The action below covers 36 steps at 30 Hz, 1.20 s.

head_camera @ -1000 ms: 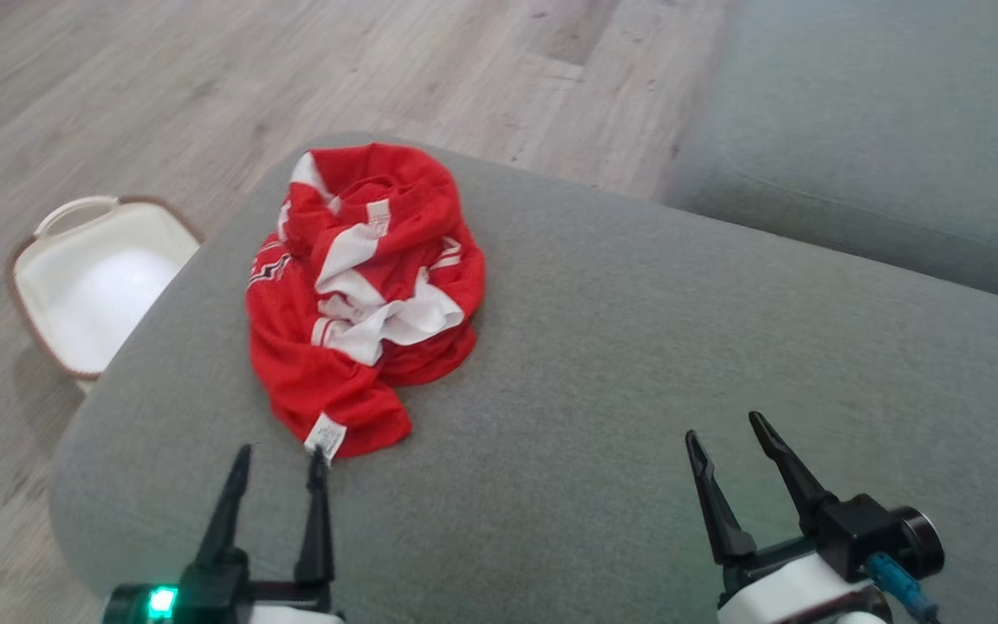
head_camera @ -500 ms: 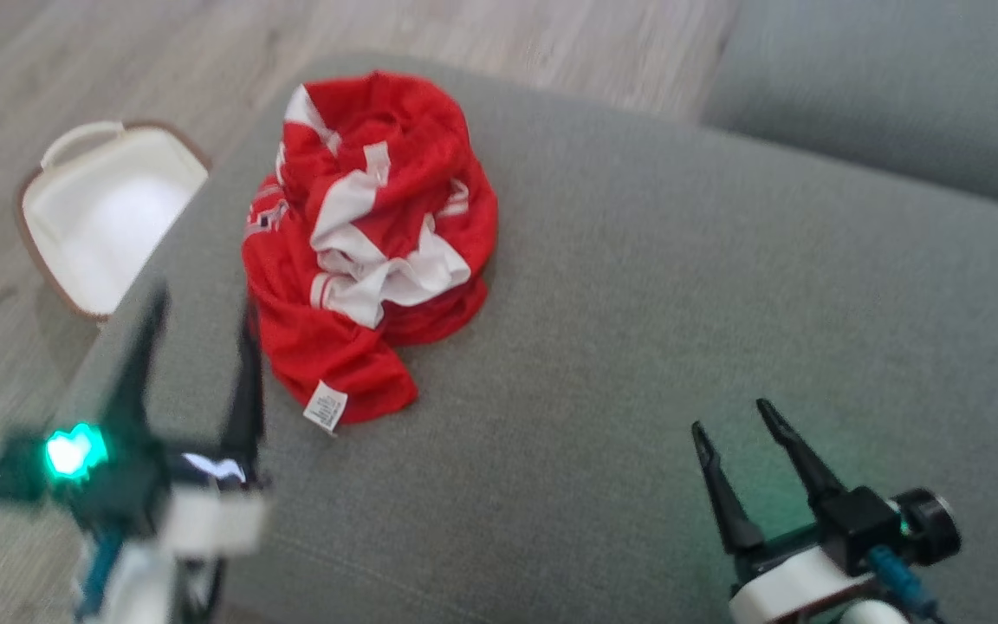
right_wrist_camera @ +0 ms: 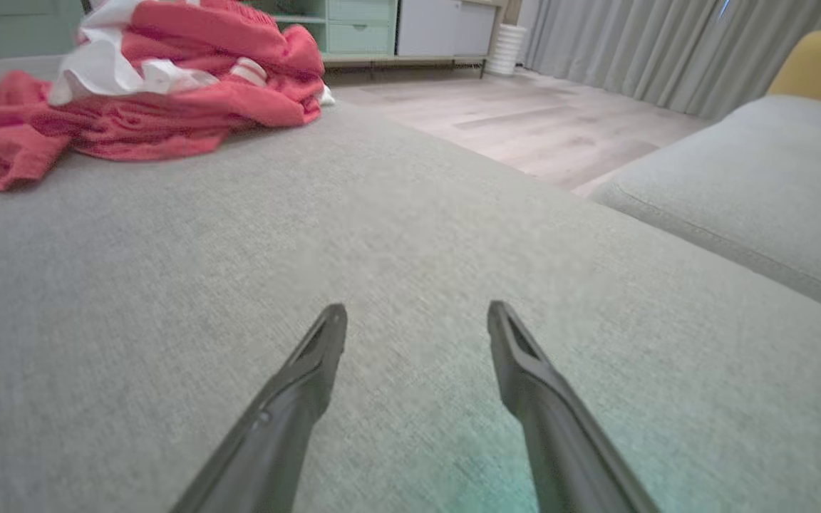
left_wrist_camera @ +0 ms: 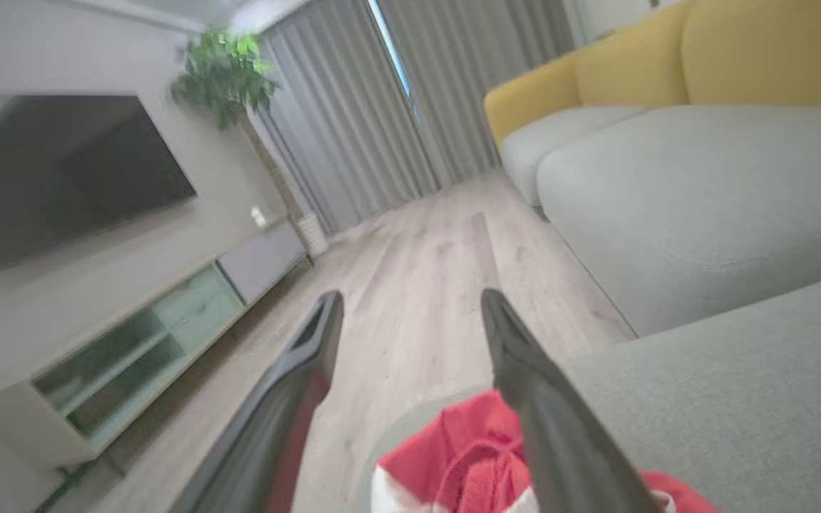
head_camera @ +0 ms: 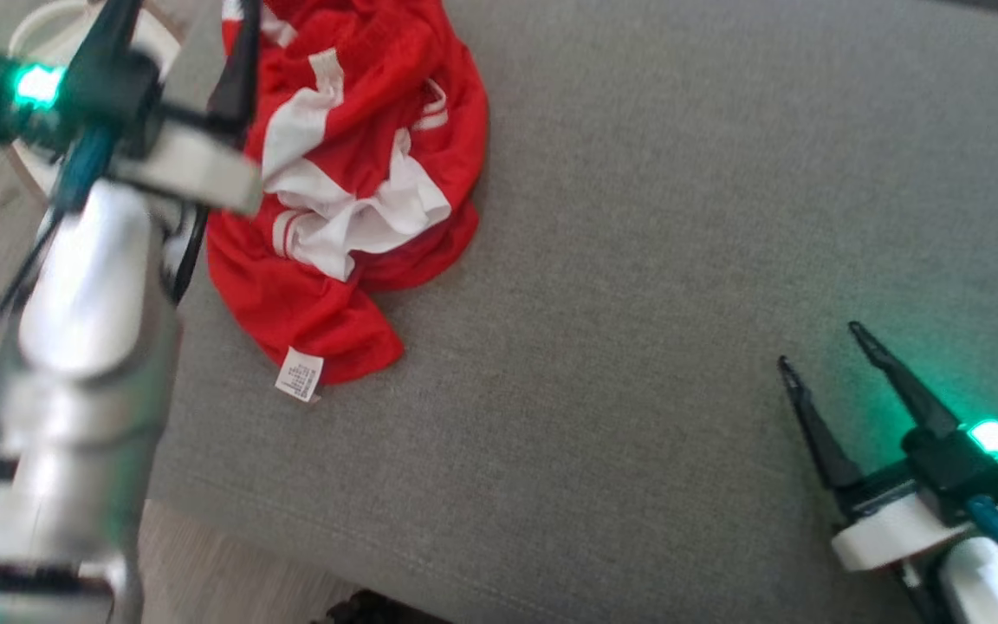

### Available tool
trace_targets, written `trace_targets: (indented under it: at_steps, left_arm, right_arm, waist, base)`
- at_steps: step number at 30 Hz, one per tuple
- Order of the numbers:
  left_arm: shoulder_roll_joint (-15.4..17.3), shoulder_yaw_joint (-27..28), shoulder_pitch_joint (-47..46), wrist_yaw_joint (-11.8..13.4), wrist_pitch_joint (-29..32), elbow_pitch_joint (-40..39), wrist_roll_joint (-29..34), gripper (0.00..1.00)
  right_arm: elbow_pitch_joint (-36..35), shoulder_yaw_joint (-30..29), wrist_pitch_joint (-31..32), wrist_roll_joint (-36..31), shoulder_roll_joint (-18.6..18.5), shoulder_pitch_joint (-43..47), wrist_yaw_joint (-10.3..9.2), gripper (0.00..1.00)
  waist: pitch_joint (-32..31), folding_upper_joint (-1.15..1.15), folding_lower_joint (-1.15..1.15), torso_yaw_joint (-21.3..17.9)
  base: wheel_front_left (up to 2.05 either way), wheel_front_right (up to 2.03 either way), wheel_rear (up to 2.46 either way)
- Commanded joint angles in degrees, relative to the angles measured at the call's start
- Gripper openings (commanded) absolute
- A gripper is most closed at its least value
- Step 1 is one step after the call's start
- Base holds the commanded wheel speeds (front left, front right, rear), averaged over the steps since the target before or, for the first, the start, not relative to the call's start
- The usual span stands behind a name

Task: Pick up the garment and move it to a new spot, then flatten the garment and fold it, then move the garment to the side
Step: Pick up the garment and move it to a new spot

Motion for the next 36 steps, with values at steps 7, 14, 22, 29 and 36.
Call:
trace_targets:
  at_steps: [7,14,22,29,36]
  left_arm:
    - [-0.61,-4.32,-11.61,-0.42,7.11,16.38,-8.33,1.00]
    - [1.30,-13.83,-13.85,-0.44,13.70,26.09,-18.99,1.00]
    - [4.56,-18.67,-15.71,-0.44,8.03,30.23,-21.20,0.00]
    - [6.29,-24.56,-18.04,-0.45,5.03,28.26,-23.84,0.00]
    - [9.16,-30.37,-21.22,-0.45,5.78,21.57,-28.62,0.00]
  right_arm:
    - [-4.78,0.04,-0.62,1.33,-5.20,0.98,-0.04,1.00]
    - [-6.60,-0.44,-0.62,1.55,-6.17,0.82,-0.04,1.00]
    - [-6.24,-0.93,-0.62,1.57,-4.97,0.73,-0.04,1.00]
    - [-4.22,0.19,-0.62,1.40,-1.87,-0.15,-0.04,1.00]
    - [-1.59,1.61,-0.62,1.29,4.53,-0.17,-0.04,1.00]
  waist:
    - [5.32,0.00,-0.02,-1.91]
    - [7.40,0.00,-0.02,-4.73]
    - [7.22,0.00,-0.02,-5.43]
    - [1.07,0.00,-0.02,-6.31]
    - [-8.52,0.00,-0.02,-11.47]
  base:
    - [0.00,0.00,0.00]
    - [0.00,0.00,0.00]
    - [0.00,0.00,0.00]
    - [0.00,0.00,0.00]
    - [0.00,0.00,0.00]
